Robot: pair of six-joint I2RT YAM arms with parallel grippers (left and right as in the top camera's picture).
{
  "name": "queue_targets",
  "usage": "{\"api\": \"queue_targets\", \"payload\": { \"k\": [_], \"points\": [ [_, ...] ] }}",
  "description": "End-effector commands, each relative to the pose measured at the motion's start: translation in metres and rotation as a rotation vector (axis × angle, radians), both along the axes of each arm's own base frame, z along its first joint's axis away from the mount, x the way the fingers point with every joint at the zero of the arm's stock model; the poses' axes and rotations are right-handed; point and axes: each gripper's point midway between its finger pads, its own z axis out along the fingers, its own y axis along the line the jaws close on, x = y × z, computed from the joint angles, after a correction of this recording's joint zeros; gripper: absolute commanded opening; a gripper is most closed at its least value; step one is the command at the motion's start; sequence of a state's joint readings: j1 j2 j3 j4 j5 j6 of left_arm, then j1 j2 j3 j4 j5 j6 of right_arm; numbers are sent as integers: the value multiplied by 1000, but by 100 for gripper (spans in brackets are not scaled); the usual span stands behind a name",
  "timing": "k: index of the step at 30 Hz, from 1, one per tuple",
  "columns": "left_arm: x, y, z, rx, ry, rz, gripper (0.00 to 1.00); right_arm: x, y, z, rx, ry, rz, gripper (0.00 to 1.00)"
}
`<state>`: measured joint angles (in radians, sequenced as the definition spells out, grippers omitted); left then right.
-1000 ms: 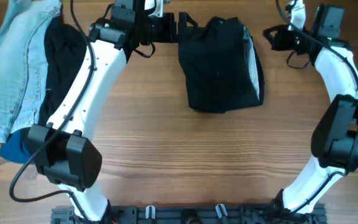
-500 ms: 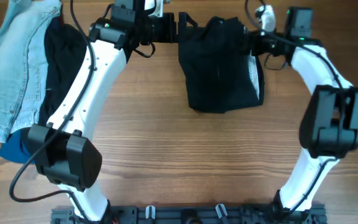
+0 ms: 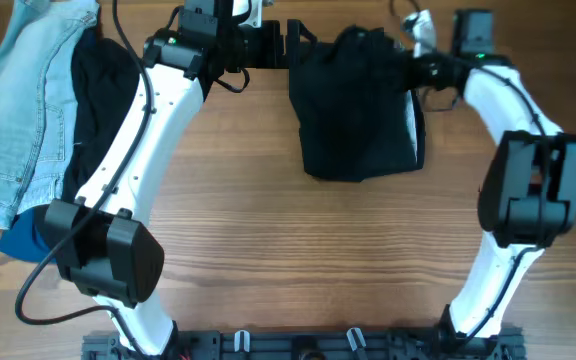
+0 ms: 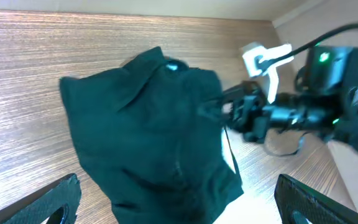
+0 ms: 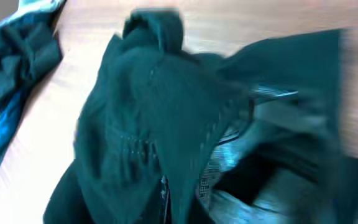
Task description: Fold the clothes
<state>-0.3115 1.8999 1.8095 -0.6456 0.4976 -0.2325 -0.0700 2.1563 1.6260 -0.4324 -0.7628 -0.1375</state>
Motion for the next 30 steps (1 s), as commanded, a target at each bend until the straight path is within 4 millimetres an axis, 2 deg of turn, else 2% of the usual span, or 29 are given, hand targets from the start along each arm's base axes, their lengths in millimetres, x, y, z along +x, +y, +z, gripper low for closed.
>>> {"api": "queue_targets", "payload": {
  "k": [1,4,9,10,11,12,13,14,17,21,23,26,27,30],
  "points": [
    [1,0,-9,21,2,-10,100,10,-37,38,-9,-54,-78,4],
    [1,0,-10,22,5,-11,100,5,-54,19,-54,19,-131,4],
    [1,0,-10,22,5,-11,100,1,-62,-24,-97,121,-163,4],
    [1,0,-10,22,5,-11,100,2,-62,-31,-96,133,-165,10],
    [1,0,-10,22,5,-11,100,3,-63,-38,-95,143,-172,59],
    [1,0,-10,22,5,-11,100,4,-66,-43,-101,156,-193,91],
    [1,0,-10,22,5,-11,100,5,-69,-46,-107,164,-212,100],
    [1,0,-10,22,5,-11,100,7,-73,-47,-114,171,-237,100],
    [0,0,-11,24,8,-11,100,12,-81,-26,-99,149,-272,100],
    [0,2,-13,44,0,-17,100,12,-97,38,-104,93,-313,100],
    [0,3,-14,48,4,-14,100,9,-97,69,-113,59,-304,100],
    [0,4,-14,49,7,-13,100,5,-85,100,-115,9,-279,100],
    [0,4,-14,49,7,-12,100,4,-74,108,-108,-7,-256,100],
    [3,9,-14,54,5,2,100,3,-43,106,-88,-7,-190,100]
  ]
}}
